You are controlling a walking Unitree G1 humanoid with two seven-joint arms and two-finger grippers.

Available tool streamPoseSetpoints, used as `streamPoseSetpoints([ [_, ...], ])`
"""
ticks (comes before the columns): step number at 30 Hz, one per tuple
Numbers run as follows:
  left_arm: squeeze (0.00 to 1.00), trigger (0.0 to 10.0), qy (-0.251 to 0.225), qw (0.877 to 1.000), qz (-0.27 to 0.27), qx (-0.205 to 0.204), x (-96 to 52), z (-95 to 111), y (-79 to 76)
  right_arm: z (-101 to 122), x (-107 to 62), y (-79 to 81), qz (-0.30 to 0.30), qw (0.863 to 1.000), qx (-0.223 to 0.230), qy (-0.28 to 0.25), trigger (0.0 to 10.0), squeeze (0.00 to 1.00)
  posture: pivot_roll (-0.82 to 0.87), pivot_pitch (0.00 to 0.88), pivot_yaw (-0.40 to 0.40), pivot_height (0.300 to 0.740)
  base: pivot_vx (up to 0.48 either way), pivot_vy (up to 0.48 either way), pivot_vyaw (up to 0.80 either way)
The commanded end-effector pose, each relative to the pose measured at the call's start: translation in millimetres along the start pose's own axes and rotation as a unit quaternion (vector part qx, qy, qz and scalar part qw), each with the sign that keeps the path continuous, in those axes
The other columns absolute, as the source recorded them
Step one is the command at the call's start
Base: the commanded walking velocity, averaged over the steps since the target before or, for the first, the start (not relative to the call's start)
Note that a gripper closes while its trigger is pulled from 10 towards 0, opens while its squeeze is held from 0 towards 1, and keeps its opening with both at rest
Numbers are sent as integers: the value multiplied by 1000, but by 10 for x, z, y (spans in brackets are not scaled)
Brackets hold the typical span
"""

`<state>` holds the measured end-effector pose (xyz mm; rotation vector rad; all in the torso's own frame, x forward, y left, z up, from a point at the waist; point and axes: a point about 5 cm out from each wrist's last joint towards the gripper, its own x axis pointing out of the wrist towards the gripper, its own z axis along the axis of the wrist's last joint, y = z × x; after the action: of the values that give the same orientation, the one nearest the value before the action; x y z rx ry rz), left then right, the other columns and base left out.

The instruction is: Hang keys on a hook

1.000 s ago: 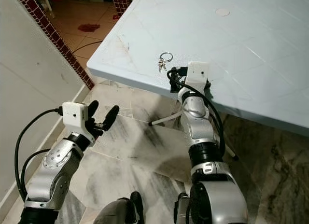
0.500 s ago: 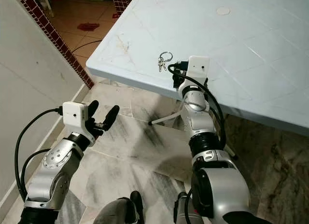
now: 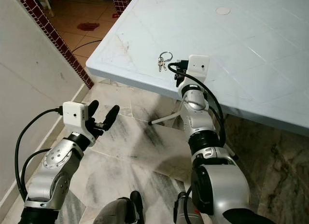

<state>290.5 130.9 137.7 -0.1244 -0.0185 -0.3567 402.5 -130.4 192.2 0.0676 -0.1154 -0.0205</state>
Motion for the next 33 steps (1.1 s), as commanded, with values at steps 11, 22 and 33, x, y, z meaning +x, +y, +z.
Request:
streamPoseSetpoints([
  [11, 0, 10000, 5, 1000, 8, 1, -23, -11, 40, -19, -6, 0, -10, 1000, 5, -3, 0, 0, 10, 281, 155, 740, 0, 0, 0],
  [22, 0, 10000, 5, 1000, 5, 0, 2, -12, 32, -34, -24, -50, -18, 1000, 0, -10, 0, 0, 5, 269, 159, 740, 0, 0, 0],
  [33, 0, 10000, -1, 1000, 0, 3, 70, 18, 37, 30, -37, -166, -48, 997, -40, -38, 0, 0, -1, 240, 168, 740, 0, 0, 0],
])
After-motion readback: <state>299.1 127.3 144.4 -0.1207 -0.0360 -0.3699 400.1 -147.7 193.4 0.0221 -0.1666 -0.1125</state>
